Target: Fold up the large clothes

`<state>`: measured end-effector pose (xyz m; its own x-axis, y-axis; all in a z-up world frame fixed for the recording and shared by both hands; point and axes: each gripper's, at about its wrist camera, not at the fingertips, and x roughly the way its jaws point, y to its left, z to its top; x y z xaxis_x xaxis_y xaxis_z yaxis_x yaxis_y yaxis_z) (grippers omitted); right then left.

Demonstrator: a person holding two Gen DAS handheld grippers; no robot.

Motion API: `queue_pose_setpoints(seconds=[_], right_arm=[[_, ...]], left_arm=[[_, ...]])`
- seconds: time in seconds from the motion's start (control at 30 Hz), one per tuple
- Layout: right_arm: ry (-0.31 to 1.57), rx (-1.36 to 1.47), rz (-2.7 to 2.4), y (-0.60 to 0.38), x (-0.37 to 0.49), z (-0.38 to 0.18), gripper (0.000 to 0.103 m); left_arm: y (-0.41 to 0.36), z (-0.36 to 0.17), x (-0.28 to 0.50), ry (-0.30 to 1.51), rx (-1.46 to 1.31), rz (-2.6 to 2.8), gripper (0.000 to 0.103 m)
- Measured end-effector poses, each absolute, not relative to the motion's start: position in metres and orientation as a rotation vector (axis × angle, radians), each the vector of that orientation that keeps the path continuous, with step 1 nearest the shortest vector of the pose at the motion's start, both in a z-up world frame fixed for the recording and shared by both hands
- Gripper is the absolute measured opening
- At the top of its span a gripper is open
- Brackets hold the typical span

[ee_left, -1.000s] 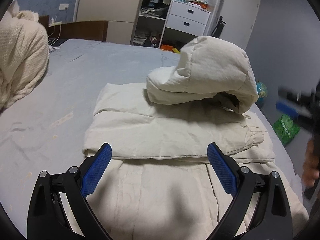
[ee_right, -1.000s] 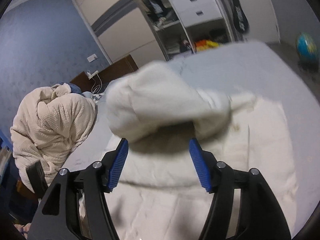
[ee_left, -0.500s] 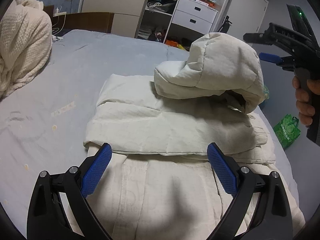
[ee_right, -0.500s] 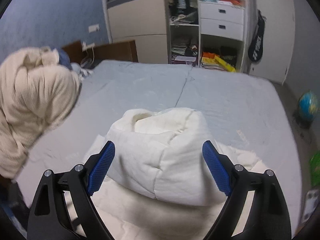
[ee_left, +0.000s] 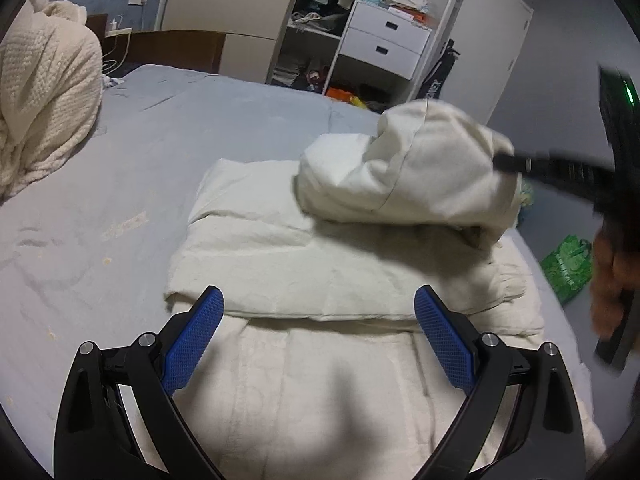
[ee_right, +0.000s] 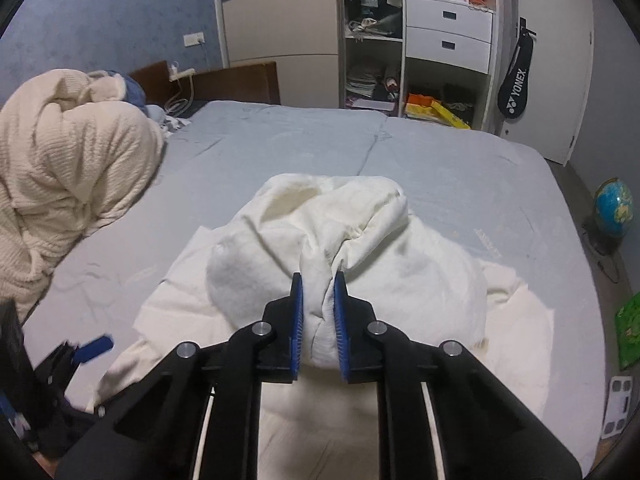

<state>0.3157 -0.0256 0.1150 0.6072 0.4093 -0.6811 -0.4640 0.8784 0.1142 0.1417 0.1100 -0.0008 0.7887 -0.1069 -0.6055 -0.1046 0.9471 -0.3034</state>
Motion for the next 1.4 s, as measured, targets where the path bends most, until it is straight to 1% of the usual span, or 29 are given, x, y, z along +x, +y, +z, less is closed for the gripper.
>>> queue_pose_setpoints(seconds=[0.23, 0.37, 0.57, 0.63, 0.67, 0.73, 0.77, 0.8, 0.83, 0.9, 1.0, 1.3, 1.4], right_arm=[[0.796, -0.017, 0.525, -0.043, 0.272, 0.075, 0.010], [0.812, 0.026, 0.518, -0.049, 0.264, 0.060, 0.010], [0.797, 0.043, 0.521, -0.052, 0.259, 0.061, 0.010], [0.792, 0.036, 0.524, -0.052, 0.258, 0.063, 0.010], [0.789, 0.030, 0.526, -0.052, 0.257, 0.063, 0.010], [0.788, 0.029, 0.530, -0.054, 0.256, 0.062, 0.010], [0.788, 0.029, 0.531, -0.054, 0.256, 0.062, 0.010], [0.789, 0.028, 0.533, -0.054, 0.255, 0.062, 0.009], [0.789, 0.025, 0.534, -0.053, 0.254, 0.062, 0.009], [0.786, 0.021, 0.537, -0.053, 0.254, 0.063, 0.009], [0.776, 0.006, 0.545, -0.051, 0.251, 0.064, 0.009], [0.784, 0.012, 0.557, -0.062, 0.239, 0.064, 0.010], [0.800, 0.060, 0.570, -0.070, 0.242, 0.066, 0.014]], left_arm=[[0.107, 0.034, 0.171, 0.654, -0.434, -0.081, 0.092], [0.084, 0.051, 0.205, 0.697, -0.391, -0.150, 0.092], [0.054, 0.048, 0.240, 0.787, -0.306, -0.153, 0.091], [0.050, 0.043, 0.249, 0.815, -0.302, -0.146, 0.087], [0.050, 0.041, 0.253, 0.829, -0.309, -0.141, 0.082], [0.050, 0.037, 0.259, 0.857, -0.339, -0.160, 0.067], [0.051, 0.034, 0.260, 0.875, -0.352, -0.175, 0.054], [0.050, 0.031, 0.262, 0.896, -0.349, -0.197, 0.044], [0.049, 0.030, 0.261, 0.898, -0.337, -0.209, 0.039], [0.046, 0.030, 0.257, 0.888, -0.318, -0.230, 0.025], [0.053, 0.030, 0.245, 0.861, -0.373, -0.237, 0.022], [0.050, 0.021, 0.219, 0.815, -0.429, -0.229, 0.021], [0.047, 0.019, 0.224, 0.808, -0.431, -0.226, 0.021]])
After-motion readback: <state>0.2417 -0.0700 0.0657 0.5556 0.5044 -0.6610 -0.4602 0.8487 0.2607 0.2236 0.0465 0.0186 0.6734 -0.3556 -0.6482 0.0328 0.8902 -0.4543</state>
